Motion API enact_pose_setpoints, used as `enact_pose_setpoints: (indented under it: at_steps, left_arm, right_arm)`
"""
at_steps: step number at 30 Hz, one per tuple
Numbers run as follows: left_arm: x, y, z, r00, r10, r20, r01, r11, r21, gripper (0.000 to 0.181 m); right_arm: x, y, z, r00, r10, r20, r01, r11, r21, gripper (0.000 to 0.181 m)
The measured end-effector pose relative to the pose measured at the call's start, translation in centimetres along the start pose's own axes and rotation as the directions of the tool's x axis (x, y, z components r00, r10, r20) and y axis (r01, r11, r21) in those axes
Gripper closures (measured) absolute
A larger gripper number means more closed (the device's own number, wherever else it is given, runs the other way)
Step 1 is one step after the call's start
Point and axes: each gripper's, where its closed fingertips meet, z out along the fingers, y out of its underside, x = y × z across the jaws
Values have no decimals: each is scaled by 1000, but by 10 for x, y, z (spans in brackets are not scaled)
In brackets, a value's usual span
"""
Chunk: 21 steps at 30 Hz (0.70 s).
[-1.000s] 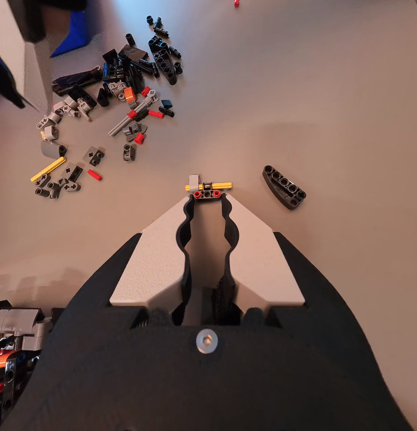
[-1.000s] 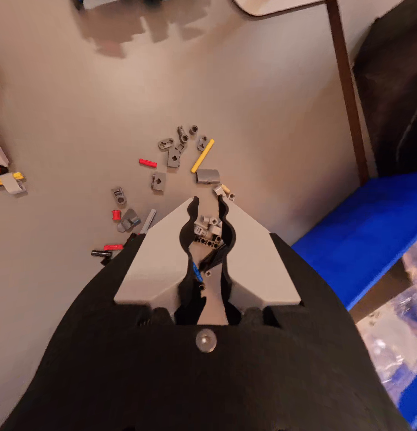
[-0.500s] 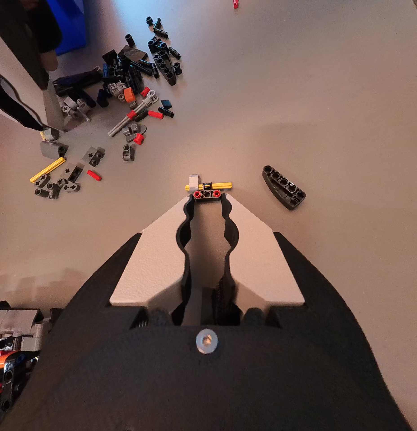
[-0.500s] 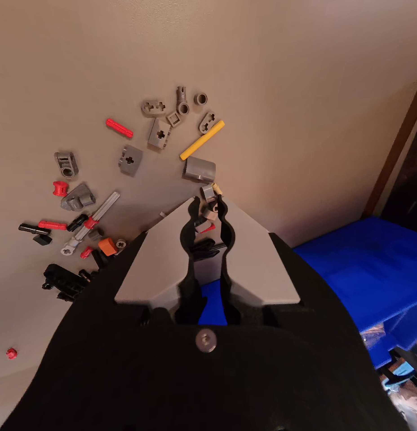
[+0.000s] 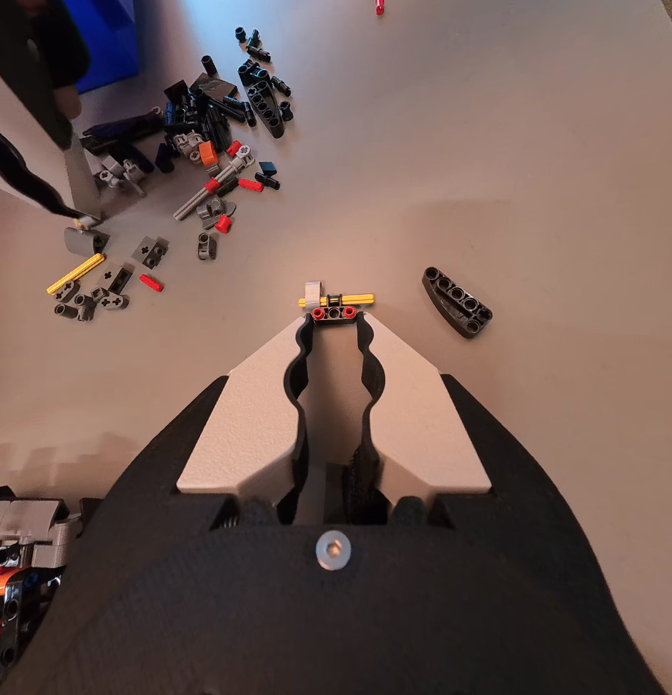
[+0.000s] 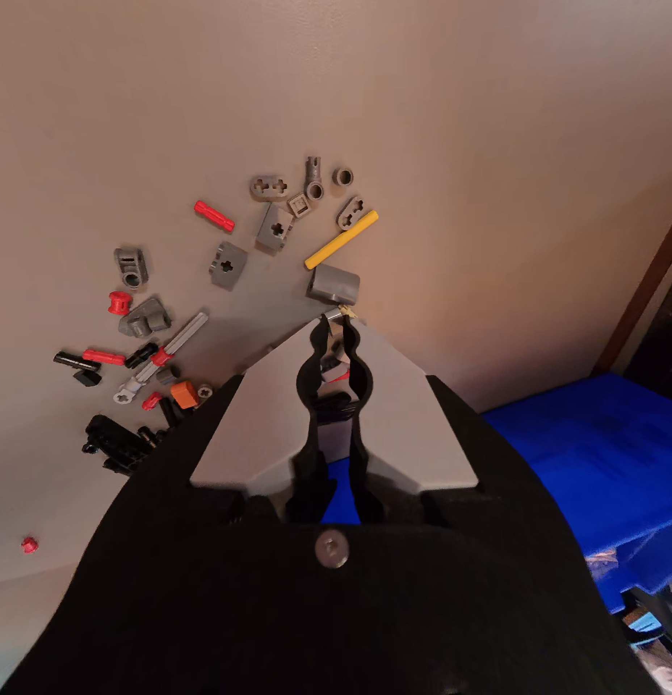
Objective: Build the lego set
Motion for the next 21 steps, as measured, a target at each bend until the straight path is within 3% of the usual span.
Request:
enact_pose_setpoints:
  at_steps: [6, 14, 21]
  left_arm:
    - [0, 0, 0, 1000, 4, 3, -4, 1000, 0, 160]
    - [-2, 1, -1, 1000, -3, 11, 3, 1000, 0, 156]
    - [-4, 0, -1, 1000, -5, 20, 5, 1000, 1, 154]
  right_arm:
    - [-12, -2, -10, 1000, 12, -10, -11, 999, 40, 175]
    - [-53, -21, -54, 992, 119, 48, -127, 945, 300, 176]
    - [-78, -19, -35, 981, 147, 125, -179, 936, 304, 176]
